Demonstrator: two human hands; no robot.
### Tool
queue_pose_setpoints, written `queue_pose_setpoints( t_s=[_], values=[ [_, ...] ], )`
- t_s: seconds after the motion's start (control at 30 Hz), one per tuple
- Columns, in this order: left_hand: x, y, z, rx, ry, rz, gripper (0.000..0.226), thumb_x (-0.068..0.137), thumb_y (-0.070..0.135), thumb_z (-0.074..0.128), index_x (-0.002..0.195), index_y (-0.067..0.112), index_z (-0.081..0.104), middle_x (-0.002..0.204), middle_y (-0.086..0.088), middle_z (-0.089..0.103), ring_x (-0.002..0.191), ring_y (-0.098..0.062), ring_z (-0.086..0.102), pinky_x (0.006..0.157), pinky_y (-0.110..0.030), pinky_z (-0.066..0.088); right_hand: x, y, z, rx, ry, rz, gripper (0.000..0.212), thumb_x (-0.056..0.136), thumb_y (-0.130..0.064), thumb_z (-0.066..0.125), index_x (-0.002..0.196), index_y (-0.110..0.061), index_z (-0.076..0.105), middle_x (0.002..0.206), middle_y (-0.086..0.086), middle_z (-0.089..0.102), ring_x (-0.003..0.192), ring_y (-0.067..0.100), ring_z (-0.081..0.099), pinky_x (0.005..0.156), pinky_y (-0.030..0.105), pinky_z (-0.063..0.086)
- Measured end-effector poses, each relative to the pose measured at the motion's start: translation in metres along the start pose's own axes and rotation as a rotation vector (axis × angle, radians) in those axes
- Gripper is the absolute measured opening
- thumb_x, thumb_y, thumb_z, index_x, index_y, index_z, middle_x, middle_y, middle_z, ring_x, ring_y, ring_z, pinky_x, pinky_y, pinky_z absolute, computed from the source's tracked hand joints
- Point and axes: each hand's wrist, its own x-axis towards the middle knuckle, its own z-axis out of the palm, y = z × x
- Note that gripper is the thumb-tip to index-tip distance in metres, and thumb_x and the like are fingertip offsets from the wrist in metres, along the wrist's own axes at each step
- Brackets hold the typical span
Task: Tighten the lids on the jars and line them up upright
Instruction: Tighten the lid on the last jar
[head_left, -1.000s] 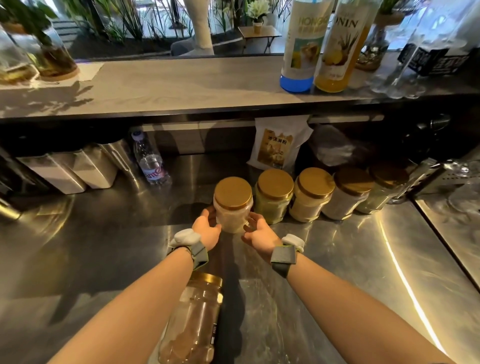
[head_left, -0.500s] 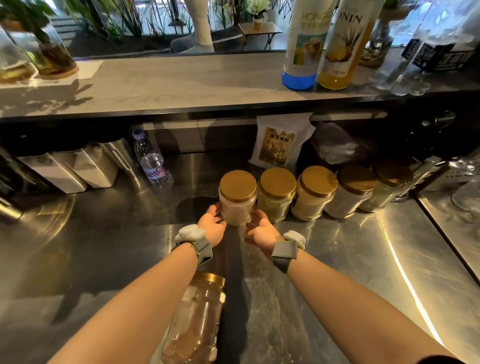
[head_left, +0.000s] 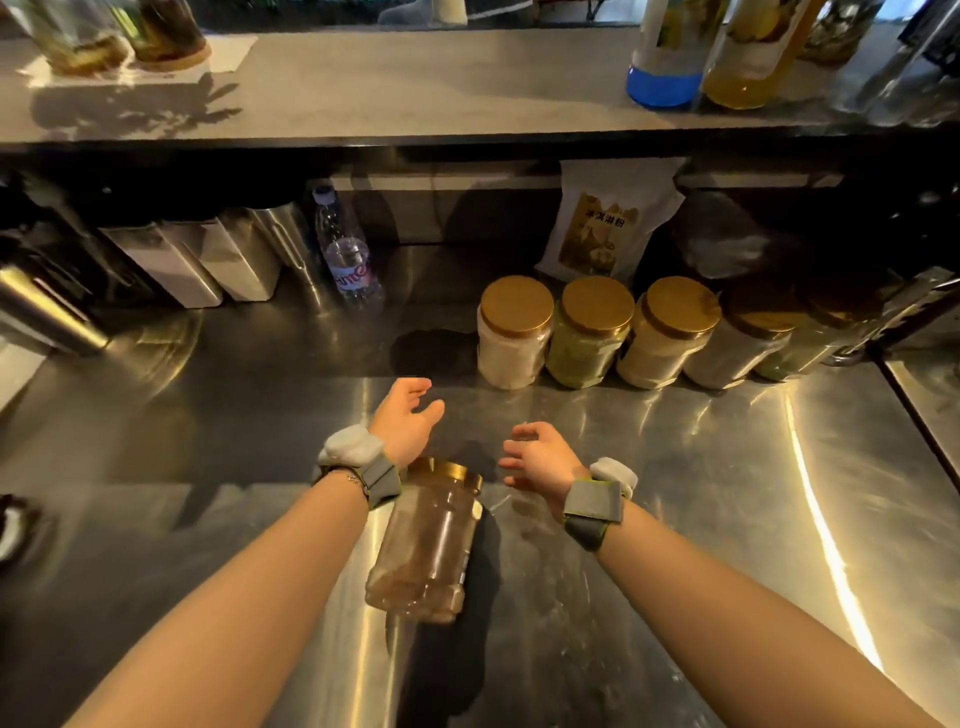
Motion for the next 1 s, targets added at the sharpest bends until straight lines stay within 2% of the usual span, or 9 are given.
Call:
queue_pose_setpoints(
  t_s=[0.17,0.27,0.4,0.5,0.67,0.77,0.87,0.93,1.0],
  values=[
    [-0.021,-0.038,-0.026,0.005,0.117,-0.11,0.037,0.096,0.018,0.055,0.128,0.001,0.05,0.126,-0.016,0.057,0.11,-0.022,0.055,0.088,-0.026,0.041,-0.021,0.029,0.016,-0.134,-0.054,0.06,0.024,0.093,-0.014,0.054,0.116,-0.012,0.05,0.086,0.009,0.055,0.072,0.019,0.053,0.063,0.034,0.047],
    [-0.036,-0.072,-0.032,0.055,0.078,-0.153,0.014,0.095,0.023,0.054,0.097,0.01,0.059,0.09,-0.018,0.056,0.088,-0.028,0.055,0.077,-0.035,0.046,-0.032,0.044,0.025,-0.285,-0.093,0.08,0.016,0.093,-0.024,0.052,0.102,-0.014,0.059,0.096,0.013,0.056,0.083,0.026,0.055,0.076,0.041,0.05],
    [-0.056,-0.1,-0.025,-0.006,0.02,-0.231,0.033,0.098,0.029,0.046,0.067,0.018,0.047,0.078,-0.012,0.045,0.078,-0.021,0.041,0.07,-0.036,0.03,-0.046,0.058,0.032,-0.19,-0.087,0.21,0.041,0.097,-0.042,0.043,0.115,-0.008,0.057,0.117,0.016,0.062,0.103,0.031,0.062,0.081,0.04,0.051],
    [-0.067,-0.109,-0.019,0.029,0.013,-0.309,0.042,0.097,0.049,0.04,0.073,0.017,0.052,0.071,-0.005,0.055,0.074,-0.024,0.05,0.074,-0.036,0.038,-0.05,0.062,0.037,-0.14,-0.098,0.243,0.051,0.098,-0.048,0.038,0.124,-0.006,0.054,0.126,0.017,0.059,0.113,0.033,0.058,0.089,0.041,0.05],
    [-0.076,-0.105,-0.007,0.053,-0.026,-0.334,0.068,0.095,0.061,0.029,0.112,0.003,0.059,0.11,-0.02,0.064,0.105,-0.035,0.06,0.099,-0.044,0.044,-0.059,0.066,0.041,-0.059,-0.105,0.212,0.05,0.1,-0.043,0.038,0.132,-0.006,0.051,0.131,0.017,0.057,0.12,0.033,0.055,0.102,0.049,0.046],
    [-0.083,-0.093,-0.003,-0.02,-0.016,-0.284,0.062,0.085,0.07,0.042,0.11,0.014,0.055,0.109,-0.008,0.064,0.101,-0.026,0.06,0.096,-0.042,0.046,-0.065,0.066,0.036,0.003,-0.104,0.14,0.038,0.102,-0.034,0.039,0.119,-0.006,0.057,0.119,0.016,0.062,0.11,0.031,0.06,0.099,0.046,0.049],
    [-0.093,-0.078,0.002,-0.159,-0.065,-0.174,0.08,0.055,0.085,0.06,0.105,0.023,0.053,0.104,0.0,0.066,0.093,-0.013,0.065,0.075,-0.027,0.052,-0.071,0.058,0.022,0.07,-0.119,0.012,0.021,0.102,-0.026,0.041,0.104,-0.012,0.056,0.102,0.011,0.061,0.089,0.024,0.059,0.079,0.037,0.051],
    [-0.097,-0.071,0.007,-0.095,-0.104,-0.063,0.089,0.042,0.083,0.071,0.11,0.029,0.049,0.107,0.009,0.065,0.089,-0.002,0.065,0.064,-0.014,0.05,-0.071,0.053,0.008,0.042,-0.128,-0.087,0.022,0.102,-0.023,0.042,0.112,-0.008,0.053,0.109,0.014,0.06,0.093,0.024,0.057,0.083,0.038,0.047],
    [-0.097,-0.06,0.015,0.024,-0.141,0.058,0.091,0.04,0.073,0.082,0.115,0.037,0.044,0.11,0.018,0.062,0.095,-0.001,0.063,0.065,-0.012,0.052,-0.074,0.046,-0.01,-0.008,-0.152,-0.186,0.028,0.102,-0.022,0.043,0.123,-0.006,0.051,0.12,0.014,0.061,0.104,0.025,0.059,0.093,0.04,0.046]
  ],
)
